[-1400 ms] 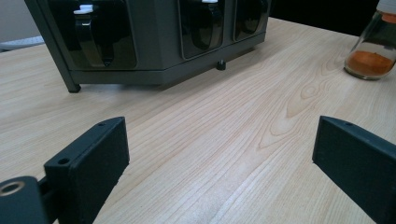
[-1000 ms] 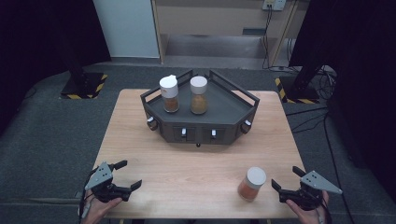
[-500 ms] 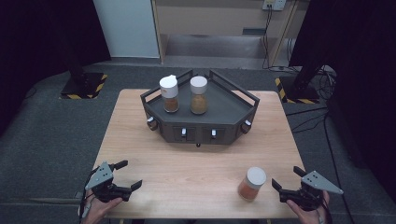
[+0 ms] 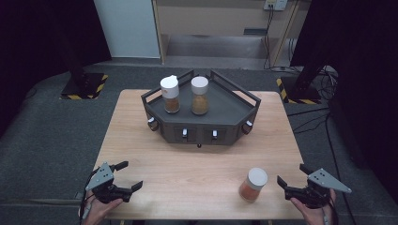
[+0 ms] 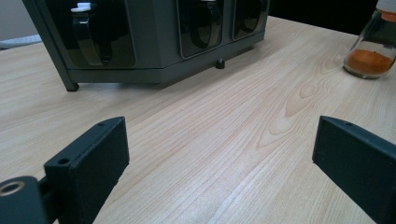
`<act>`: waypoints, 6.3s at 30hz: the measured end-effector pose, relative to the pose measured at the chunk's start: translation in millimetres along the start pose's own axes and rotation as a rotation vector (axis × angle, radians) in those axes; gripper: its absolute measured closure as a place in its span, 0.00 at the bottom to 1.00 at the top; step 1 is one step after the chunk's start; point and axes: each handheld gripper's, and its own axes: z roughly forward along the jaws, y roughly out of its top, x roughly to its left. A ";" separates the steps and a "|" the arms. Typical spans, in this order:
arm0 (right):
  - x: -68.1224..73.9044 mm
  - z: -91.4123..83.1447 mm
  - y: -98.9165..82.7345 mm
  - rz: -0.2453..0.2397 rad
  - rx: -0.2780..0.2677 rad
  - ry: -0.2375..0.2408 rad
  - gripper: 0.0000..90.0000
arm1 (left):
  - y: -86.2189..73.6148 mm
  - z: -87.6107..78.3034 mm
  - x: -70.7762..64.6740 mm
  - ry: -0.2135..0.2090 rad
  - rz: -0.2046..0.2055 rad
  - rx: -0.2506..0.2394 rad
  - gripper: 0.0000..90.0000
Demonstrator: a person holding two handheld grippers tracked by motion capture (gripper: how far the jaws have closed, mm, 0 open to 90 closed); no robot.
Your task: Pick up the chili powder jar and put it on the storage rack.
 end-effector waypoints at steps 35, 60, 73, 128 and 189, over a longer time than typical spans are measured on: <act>19.4 -13.7 74.2 -0.159 -0.028 0.220 0.07 | 0.2 0.5 0.2 -0.002 -0.001 0.003 0.03; 21.3 38.9 45.7 -0.103 0.099 0.324 0.13 | 0.3 0.6 0.4 -0.004 -0.002 0.005 0.03; 13.1 48.8 26.3 -0.070 0.083 0.360 0.36 | 0.5 0.4 0.7 -0.005 -0.001 0.006 0.03; 11.2 51.1 151.7 -0.105 0.049 0.325 0.37 | 0.1 0.9 3.3 -0.010 -0.031 0.010 0.01; 16.0 170.4 288.7 -0.076 0.093 0.189 0.37 | -0.7 0.9 4.7 -0.015 -0.036 0.009 0.01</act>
